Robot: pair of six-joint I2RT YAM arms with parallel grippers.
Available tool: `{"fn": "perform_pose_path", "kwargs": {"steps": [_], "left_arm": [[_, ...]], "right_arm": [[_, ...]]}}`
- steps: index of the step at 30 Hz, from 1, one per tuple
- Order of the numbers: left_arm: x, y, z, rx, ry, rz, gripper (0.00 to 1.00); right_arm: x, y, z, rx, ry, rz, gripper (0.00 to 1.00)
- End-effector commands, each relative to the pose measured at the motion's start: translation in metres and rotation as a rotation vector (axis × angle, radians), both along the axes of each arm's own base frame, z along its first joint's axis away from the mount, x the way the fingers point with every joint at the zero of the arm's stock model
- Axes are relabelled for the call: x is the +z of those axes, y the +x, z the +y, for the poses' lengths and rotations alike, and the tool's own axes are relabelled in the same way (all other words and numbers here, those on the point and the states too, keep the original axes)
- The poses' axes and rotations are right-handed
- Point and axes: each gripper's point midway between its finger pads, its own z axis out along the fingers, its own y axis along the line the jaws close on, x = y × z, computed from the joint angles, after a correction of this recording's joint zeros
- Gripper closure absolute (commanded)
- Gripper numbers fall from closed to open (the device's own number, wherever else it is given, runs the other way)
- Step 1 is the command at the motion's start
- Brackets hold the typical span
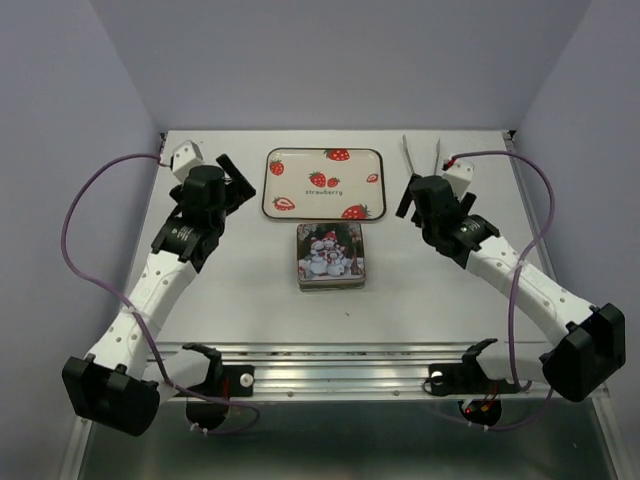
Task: Pack the cookies
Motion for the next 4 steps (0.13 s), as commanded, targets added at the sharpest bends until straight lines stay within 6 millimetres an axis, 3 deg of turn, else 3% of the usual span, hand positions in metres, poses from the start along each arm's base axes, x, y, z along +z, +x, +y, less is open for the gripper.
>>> {"fn": "perform_pose_path", "kwargs": {"steps": [1,4], "left_arm": [[0.008,-0.0138,0.0186,0.06,0.022,-0.035,0.01],[0.0122,-0.0166,0.0211,0.063,0.027,-0.046,0.01]], "right_arm": [[-0.0001,-0.0095,-0.0307,-0.146,-0.034,-0.026,0.0],[0.0004,-0.0082,-0.0293,-0.146,-0.028,-0.027,0.0]]}}
